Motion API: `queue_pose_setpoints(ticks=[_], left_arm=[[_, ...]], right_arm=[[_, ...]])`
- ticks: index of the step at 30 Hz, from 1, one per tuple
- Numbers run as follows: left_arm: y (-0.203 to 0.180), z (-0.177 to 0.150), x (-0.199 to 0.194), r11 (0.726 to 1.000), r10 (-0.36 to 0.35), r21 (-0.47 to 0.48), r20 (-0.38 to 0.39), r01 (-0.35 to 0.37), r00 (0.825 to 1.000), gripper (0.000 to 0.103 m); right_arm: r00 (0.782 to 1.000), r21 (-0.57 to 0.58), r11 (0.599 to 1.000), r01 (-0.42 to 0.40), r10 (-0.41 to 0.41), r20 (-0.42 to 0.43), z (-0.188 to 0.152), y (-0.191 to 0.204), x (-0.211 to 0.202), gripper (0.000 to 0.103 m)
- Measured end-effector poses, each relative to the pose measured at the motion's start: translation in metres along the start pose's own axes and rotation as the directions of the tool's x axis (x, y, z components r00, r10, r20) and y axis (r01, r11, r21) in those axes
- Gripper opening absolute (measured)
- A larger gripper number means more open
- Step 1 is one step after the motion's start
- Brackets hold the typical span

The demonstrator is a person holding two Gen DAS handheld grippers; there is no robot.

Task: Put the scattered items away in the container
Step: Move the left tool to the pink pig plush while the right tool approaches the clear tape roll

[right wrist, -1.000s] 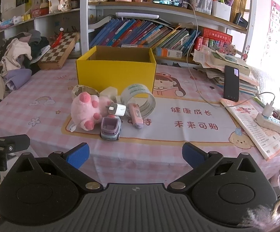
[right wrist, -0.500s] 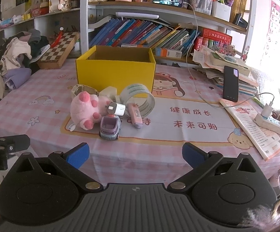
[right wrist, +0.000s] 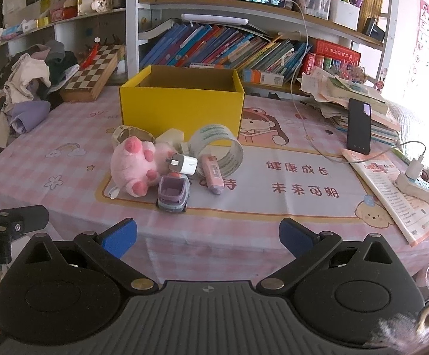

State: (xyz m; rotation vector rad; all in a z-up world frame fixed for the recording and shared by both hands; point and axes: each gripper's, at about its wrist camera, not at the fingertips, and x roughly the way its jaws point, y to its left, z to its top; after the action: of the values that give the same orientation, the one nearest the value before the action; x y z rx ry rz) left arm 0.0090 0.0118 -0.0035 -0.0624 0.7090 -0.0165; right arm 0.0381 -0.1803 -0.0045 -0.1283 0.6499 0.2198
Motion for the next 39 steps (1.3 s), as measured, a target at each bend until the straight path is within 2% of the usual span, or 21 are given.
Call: queue_pose_setpoints(ticks=[19, 29, 39], left_arm=[[0.004, 0.008, 0.011, 1.0, -0.013, 0.022, -0.001, 0.013, 1.0, 0.103], [0.011, 0.016, 0.025, 1.0, 0.024, 0.013, -0.003, -0.024, 1.0, 0.103], [0.011, 0.022, 0.045, 1.0, -0.027, -0.012, -0.015, 0.027, 1.0, 0.103]], right_arm=[[1.0, 0.006, 1.0, -0.003, 0.003, 0.001, 0.011, 0.003, 0.011, 0.103], [0.999, 0.035, 0.999, -0.032, 0.033, -0.019, 0.021, 0.0, 0.037, 0.103], [0.998, 0.065, 0.997, -0.047, 0.049, -0.025, 0.029, -0.01, 0.061, 0.103]])
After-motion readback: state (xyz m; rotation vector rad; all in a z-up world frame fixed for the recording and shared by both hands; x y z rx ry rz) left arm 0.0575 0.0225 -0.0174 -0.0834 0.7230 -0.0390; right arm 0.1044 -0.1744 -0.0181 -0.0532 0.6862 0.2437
